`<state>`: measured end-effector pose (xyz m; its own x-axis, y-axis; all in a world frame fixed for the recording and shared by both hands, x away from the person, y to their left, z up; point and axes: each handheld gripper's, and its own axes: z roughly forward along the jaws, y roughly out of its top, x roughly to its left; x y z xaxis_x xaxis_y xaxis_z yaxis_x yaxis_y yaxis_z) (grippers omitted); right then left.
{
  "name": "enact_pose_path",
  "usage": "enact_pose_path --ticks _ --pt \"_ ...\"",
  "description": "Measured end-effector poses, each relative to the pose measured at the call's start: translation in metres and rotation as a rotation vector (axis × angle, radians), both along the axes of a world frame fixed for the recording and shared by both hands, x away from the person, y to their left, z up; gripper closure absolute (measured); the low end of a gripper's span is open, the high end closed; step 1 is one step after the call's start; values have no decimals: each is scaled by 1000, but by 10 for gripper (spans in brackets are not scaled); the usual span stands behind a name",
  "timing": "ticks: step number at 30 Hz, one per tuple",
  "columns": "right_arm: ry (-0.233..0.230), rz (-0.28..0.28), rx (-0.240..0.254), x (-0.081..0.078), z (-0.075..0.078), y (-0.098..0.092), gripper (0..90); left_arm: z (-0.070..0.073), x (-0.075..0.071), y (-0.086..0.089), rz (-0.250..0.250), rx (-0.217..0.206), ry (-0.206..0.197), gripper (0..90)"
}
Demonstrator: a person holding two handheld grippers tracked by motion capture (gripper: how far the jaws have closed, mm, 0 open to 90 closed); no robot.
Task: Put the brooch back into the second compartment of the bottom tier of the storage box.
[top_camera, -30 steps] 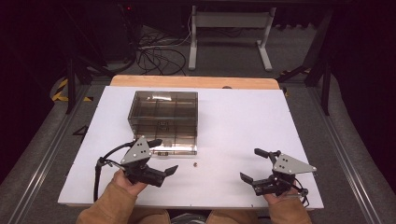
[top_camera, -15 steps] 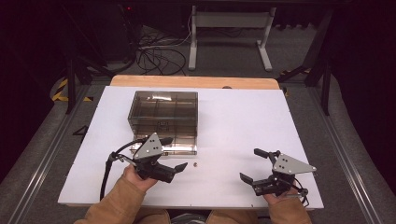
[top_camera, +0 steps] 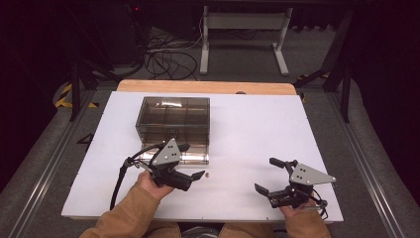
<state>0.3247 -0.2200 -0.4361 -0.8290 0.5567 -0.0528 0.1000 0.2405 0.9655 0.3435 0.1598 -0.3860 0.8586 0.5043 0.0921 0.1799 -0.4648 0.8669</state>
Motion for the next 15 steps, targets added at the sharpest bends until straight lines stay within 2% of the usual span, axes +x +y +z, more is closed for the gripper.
enact_pose_path --ticks 4,6,9,10,14,15 --pt "0 3 1 0 0 0 46 1 0 0 -17 -13 13 118" --pt "2 3 2 0 0 0 46 0 1 0 -30 -36 35 130" --pt "2 5 3 0 0 1 46 -1 5 -2 -41 -46 68 153" --pt "2 6 4 0 0 1 46 -3 8 -3 -46 -51 99 189" --pt "3 9 4 1 -1 1 46 -7 13 -7 -51 -45 128 221" --pt "3 9 5 1 -1 1 46 -11 15 -10 -52 -30 131 227"
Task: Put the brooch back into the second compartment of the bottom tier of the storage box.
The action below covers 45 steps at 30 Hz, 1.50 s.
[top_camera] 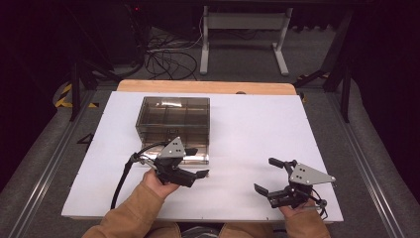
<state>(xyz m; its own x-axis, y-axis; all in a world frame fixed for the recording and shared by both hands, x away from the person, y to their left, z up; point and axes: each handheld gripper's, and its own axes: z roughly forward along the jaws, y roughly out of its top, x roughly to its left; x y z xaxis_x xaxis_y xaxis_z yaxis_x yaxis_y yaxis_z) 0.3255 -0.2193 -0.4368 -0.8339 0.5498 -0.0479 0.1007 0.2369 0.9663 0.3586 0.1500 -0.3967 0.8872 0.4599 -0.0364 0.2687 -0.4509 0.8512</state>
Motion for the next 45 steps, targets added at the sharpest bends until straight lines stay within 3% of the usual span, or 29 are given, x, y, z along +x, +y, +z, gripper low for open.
enact_pose_path --ticks 4,6,7,10,15,23,37,43,45 --pt "1 1 5 0 0 0 46 -6 4 -4 -1 44 3 252" --pt "1 2 6 0 0 -1 47 -9 5 -7 -4 63 21 263" --pt "2 3 7 0 0 -1 47 -13 7 -10 -20 75 54 272" --pt "3 3 6 0 0 0 47 -18 9 -15 -15 94 74 318" --pt "4 7 8 0 -1 1 47 -24 11 -18 -15 129 74 370" --pt "7 8 7 0 -1 1 48 -37 14 -28 -3 224 74 433" --pt "11 11 5 1 -2 1 48 -53 24 -36 26 275 124 536" --pt "12 12 5 1 -2 1 48 -56 25 -38 20 300 116 576" --pt "12 12 4 0 -1 1 48 -57 23 -39 21 320 89 615"
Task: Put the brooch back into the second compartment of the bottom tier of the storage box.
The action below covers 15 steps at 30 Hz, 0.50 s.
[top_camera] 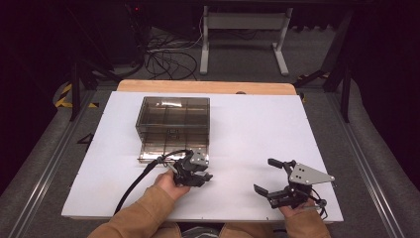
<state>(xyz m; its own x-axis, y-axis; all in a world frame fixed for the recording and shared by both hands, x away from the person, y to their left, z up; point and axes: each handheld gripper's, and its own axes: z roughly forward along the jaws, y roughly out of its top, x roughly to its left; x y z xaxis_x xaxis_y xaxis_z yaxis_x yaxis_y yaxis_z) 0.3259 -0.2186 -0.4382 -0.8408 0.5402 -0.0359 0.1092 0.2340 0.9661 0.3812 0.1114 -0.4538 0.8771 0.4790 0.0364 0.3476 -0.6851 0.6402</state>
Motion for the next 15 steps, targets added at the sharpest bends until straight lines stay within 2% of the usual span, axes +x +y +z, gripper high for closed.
enact_pose_path --ticks 7,15 --pt "1 2 -2 0 0 0 48 -3 -1 -3 -2 13 -22 680" --pt "0 3 -4 1 -1 1 49 -4 -2 -4 -3 13 -22 775"
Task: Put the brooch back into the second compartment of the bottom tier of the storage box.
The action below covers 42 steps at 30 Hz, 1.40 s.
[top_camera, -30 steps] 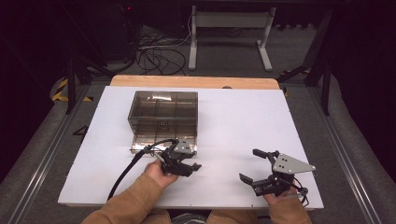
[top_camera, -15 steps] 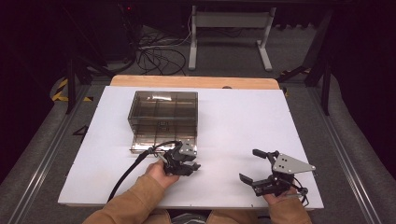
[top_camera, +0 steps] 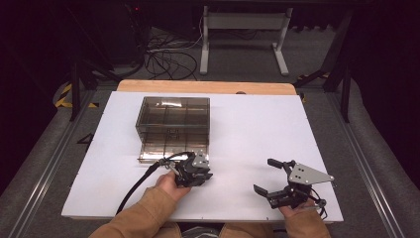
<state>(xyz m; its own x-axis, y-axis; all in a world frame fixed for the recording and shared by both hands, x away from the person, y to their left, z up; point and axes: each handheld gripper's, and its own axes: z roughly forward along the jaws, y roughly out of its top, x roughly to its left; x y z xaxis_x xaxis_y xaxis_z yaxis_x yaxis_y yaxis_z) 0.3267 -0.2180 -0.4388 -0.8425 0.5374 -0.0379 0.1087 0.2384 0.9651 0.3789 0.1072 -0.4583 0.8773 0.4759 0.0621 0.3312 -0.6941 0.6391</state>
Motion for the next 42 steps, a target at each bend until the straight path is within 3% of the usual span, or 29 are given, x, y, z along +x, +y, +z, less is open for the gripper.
enact_pose_path --ticks 11,16,26,36,42 --pt "0 1 0 0 0 0 49 0 0 0 4 0 2 797" --pt "0 2 0 0 0 0 49 1 -1 0 8 -1 -18 798" --pt "1 2 0 0 0 0 49 21 -4 10 8 -93 -25 798" --pt "2 3 2 1 0 0 49 36 -9 17 3 -138 -46 797" --pt "2 4 3 1 -1 0 49 40 -11 18 -2 -138 -53 796"
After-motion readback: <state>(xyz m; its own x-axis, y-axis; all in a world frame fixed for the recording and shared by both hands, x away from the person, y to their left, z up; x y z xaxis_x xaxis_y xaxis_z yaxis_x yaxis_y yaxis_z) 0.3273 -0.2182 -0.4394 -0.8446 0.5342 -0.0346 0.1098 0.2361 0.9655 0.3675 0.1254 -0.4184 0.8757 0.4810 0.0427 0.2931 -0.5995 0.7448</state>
